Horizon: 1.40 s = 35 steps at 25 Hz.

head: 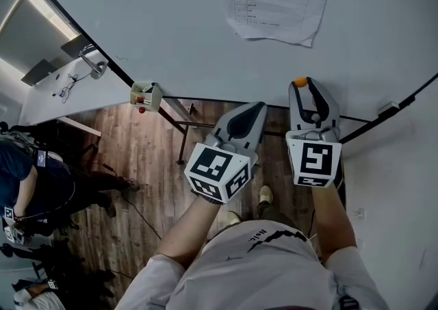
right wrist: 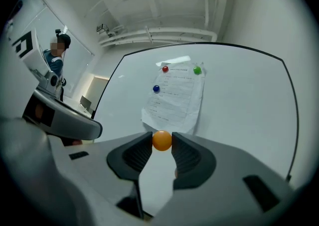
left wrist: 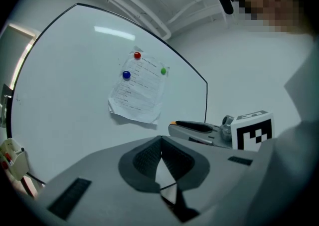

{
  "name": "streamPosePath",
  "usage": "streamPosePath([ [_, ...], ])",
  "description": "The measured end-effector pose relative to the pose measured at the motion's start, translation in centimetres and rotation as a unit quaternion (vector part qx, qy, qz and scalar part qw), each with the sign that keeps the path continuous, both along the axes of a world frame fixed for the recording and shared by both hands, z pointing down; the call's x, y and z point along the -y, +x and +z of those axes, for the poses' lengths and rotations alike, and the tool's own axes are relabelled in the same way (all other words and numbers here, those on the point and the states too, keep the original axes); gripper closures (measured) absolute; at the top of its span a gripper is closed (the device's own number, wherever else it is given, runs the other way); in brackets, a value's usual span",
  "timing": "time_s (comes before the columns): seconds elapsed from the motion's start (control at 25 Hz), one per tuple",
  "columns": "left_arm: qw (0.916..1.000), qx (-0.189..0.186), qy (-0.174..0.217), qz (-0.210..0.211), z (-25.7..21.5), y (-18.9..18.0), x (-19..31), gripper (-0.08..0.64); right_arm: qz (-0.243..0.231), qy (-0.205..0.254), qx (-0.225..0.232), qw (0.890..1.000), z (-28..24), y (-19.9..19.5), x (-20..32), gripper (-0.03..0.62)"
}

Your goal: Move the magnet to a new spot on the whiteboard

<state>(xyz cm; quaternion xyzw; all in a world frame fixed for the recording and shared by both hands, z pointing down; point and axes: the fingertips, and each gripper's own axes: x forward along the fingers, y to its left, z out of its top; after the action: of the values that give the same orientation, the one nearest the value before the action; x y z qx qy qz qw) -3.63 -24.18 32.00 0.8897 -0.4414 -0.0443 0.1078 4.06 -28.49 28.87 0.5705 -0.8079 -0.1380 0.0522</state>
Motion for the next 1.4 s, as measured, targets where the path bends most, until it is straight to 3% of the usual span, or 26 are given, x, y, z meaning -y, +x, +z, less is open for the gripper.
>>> streamPosePath([
  [0.68,0.9993,0.004,0.013,0.034,-0.6,-0.7,-7.1,0.549,0.021,-0.026,0.028,0.999,1.3,-0.5,-9.2,0.462],
  [0.88,0.9990,0.020,0.020,0.035,-0.8,-0.8,-8.3,0.551,0.026,-0.026,0.031,0.999,1.3,-0.5,-10.4,0.463],
  [1.4,0.9992,-0.001,0.008,0.038,-0.5,-1.1,-9.2,0.549,0.031,-0.035,0.032,0.998,2.1,-0.9,-11.7,0.462],
])
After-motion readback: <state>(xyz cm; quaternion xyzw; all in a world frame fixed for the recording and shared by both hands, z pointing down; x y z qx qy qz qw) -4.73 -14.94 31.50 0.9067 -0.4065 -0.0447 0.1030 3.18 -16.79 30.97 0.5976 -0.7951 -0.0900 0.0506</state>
